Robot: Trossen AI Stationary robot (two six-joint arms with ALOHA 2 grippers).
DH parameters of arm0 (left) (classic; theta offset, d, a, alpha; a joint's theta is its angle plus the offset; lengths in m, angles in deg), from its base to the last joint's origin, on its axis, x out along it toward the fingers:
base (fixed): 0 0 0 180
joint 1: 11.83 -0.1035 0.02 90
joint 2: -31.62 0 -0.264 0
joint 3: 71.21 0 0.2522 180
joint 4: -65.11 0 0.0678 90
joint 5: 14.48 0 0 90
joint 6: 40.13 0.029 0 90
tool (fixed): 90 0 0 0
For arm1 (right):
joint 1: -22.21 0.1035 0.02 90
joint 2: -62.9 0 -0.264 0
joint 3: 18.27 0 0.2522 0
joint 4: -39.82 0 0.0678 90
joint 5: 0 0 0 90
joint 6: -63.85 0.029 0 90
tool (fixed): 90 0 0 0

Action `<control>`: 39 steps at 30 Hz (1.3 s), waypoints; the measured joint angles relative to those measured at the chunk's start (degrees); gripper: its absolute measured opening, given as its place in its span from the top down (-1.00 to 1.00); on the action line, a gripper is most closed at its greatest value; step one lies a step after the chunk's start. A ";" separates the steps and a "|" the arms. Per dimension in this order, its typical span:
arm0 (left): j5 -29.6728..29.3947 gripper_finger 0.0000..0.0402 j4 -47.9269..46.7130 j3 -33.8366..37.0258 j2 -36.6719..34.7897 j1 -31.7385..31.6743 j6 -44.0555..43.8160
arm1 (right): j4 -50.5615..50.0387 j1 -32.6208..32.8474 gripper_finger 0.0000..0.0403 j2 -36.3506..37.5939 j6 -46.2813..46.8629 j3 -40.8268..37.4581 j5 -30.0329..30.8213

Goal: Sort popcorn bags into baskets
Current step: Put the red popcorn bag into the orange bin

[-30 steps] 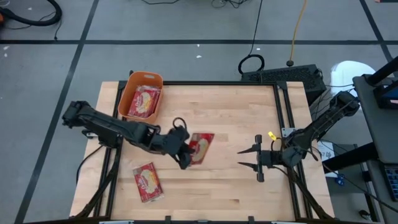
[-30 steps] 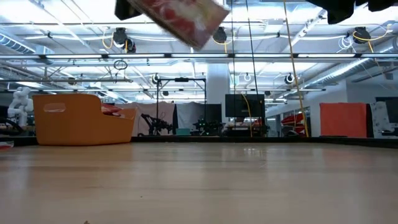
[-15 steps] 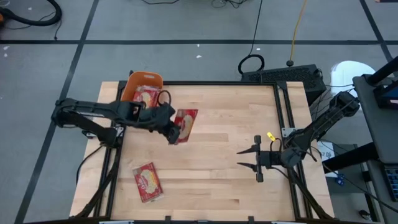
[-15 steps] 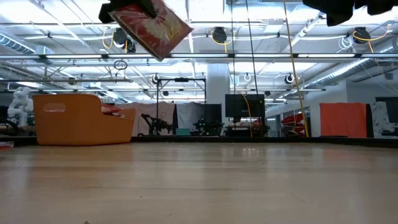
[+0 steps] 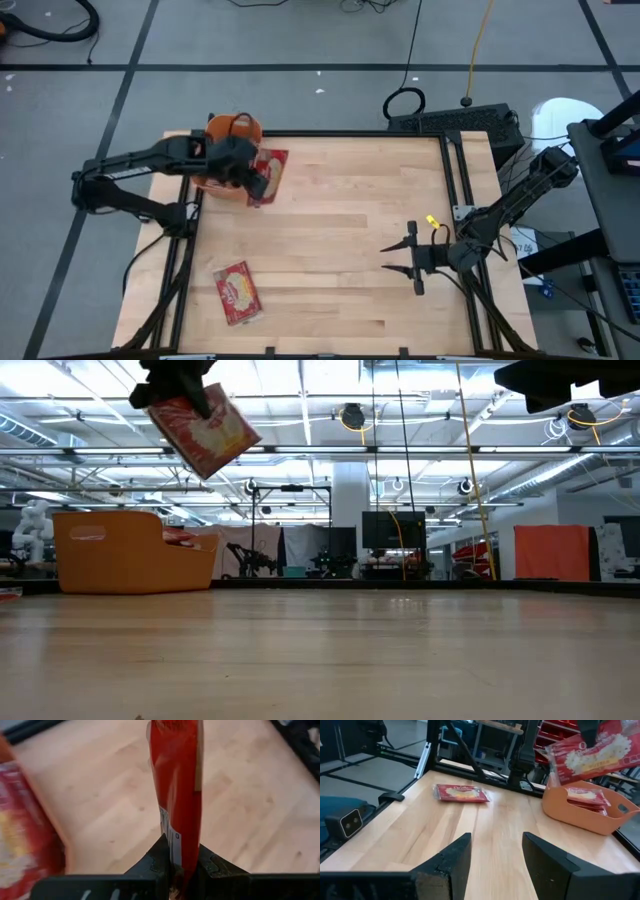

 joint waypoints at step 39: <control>2.62 0.83 -13.46 -0.02 -1.28 -41.84 34.08 | -1.63 -0.07 0.16 0.00 -0.20 -0.02 0.23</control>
